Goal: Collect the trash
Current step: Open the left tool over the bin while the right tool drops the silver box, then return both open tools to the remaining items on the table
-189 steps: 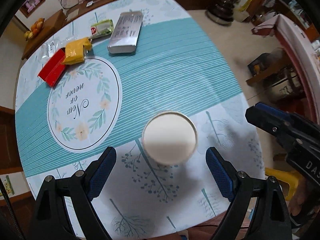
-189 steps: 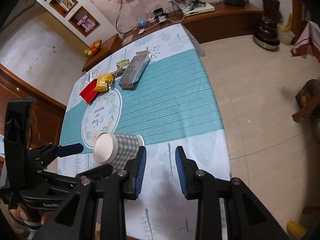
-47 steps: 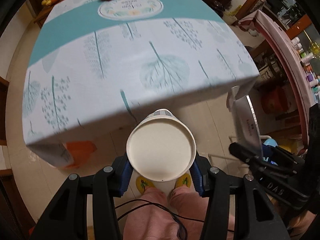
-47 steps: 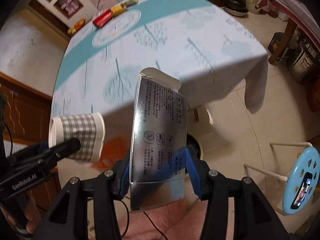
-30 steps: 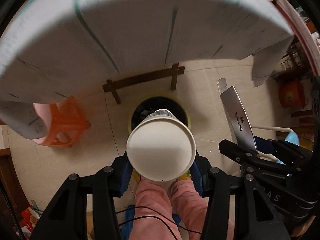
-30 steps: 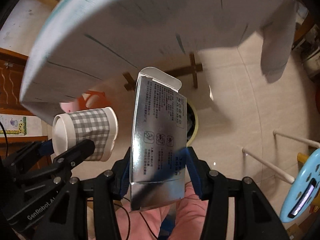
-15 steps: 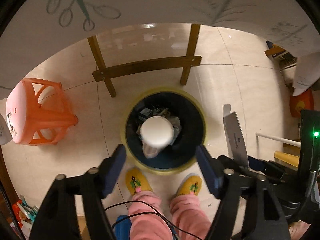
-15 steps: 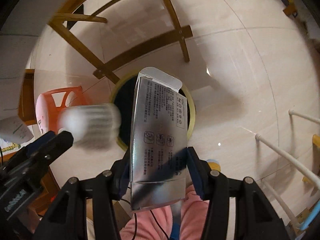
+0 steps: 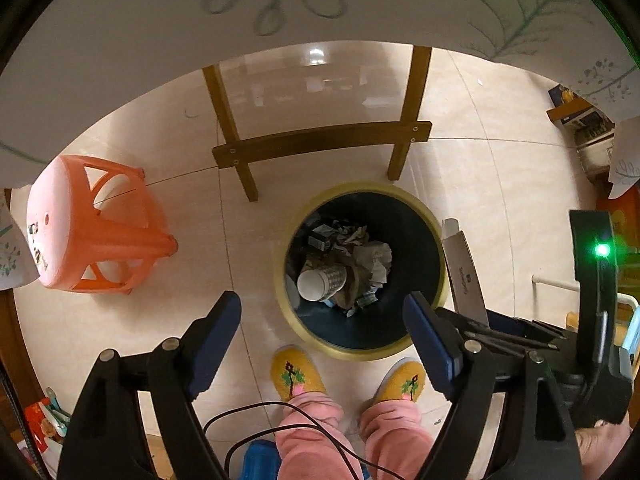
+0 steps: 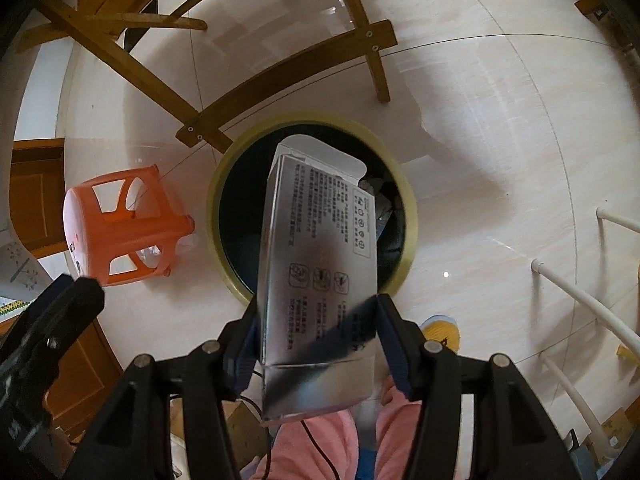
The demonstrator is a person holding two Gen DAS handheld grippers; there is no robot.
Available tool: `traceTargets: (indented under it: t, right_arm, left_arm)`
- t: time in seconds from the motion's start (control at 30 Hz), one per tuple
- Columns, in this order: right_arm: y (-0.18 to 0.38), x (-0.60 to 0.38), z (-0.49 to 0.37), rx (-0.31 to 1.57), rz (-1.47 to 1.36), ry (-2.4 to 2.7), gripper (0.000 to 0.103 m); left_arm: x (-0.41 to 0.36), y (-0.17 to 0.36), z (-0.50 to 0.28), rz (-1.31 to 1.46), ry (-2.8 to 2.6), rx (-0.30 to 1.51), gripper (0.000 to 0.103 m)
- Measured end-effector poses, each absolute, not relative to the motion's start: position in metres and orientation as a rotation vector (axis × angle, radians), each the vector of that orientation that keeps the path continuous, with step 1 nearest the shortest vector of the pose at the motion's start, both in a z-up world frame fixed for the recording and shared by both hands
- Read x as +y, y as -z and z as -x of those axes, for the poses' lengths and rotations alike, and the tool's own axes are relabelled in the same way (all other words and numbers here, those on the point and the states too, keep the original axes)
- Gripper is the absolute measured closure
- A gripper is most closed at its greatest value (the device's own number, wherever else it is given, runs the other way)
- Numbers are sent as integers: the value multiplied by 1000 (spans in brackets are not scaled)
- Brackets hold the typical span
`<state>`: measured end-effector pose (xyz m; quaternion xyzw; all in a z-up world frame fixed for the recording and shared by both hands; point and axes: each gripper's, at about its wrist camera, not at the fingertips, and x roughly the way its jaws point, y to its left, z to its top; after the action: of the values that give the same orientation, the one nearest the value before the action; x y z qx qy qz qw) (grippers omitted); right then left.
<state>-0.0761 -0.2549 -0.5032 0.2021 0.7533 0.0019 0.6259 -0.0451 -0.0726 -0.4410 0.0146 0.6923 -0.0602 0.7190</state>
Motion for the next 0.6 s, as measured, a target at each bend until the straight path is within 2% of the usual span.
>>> traceTargets:
  t: [0.27,0.6]
  right_arm:
    - [509,-237,62,1719,-474,-15,40]
    - [499,-226,55,1642,-445,-12,39]
  left_arm:
    - [-58,434,47,-14,112,1514,21]
    - [-46,422,46,-2,65,1465,21]
